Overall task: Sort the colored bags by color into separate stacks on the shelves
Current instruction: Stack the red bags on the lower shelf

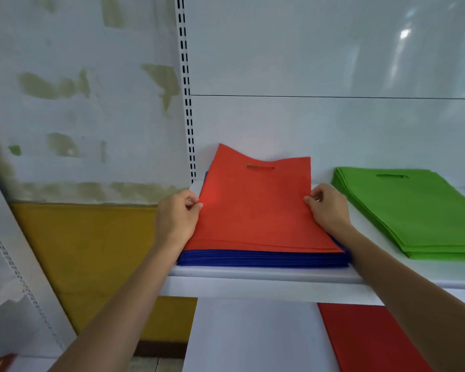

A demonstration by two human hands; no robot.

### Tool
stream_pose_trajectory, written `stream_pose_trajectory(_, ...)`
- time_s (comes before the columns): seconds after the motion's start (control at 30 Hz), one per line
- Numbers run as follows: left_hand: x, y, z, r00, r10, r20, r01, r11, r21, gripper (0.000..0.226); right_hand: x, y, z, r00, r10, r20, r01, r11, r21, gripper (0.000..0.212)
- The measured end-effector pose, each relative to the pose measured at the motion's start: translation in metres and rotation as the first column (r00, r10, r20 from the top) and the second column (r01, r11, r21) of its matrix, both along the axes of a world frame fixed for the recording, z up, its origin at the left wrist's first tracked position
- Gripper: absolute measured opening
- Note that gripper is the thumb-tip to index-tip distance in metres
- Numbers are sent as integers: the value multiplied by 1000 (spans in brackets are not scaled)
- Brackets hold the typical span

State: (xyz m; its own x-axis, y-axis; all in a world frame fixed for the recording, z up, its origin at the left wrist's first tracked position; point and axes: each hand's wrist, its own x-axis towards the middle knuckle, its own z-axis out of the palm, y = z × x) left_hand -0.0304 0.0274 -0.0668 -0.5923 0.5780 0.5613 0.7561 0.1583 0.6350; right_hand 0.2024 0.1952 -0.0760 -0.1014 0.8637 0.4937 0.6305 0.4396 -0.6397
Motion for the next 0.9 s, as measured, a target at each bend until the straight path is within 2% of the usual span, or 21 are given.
stream_pose_trajectory(0.13,3,-4,3,976,40,-212,-30,998,50,5,3,-10,4,1000,-26,1,25,975,222,13)
stream_pose_trajectory(0.23,5,-7,9,978,-5,-209,15,999,46,10,3,-18,16,1000,-21,18,14,946,323,14)
stream_pose_trajectory(0.33,12,-15,24,957,-32,-290,57,995,80,12,14,-28,35,995,75,-68,-42,916,398,16)
stream_pose_trajectory(0.47,52,-16,43,937,-66,-342,101,991,85,17,67,-36,58,994,94,-59,-51,859,509,21)
stream_pose_trajectory(0.67,178,8,27,899,-279,-337,318,946,65,23,214,-57,53,994,-106,-17,102,885,454,27)
stream_pose_trajectory(0.9,356,15,-27,739,-602,-304,616,786,-59,52,416,-121,7,929,-362,72,327,897,296,32)
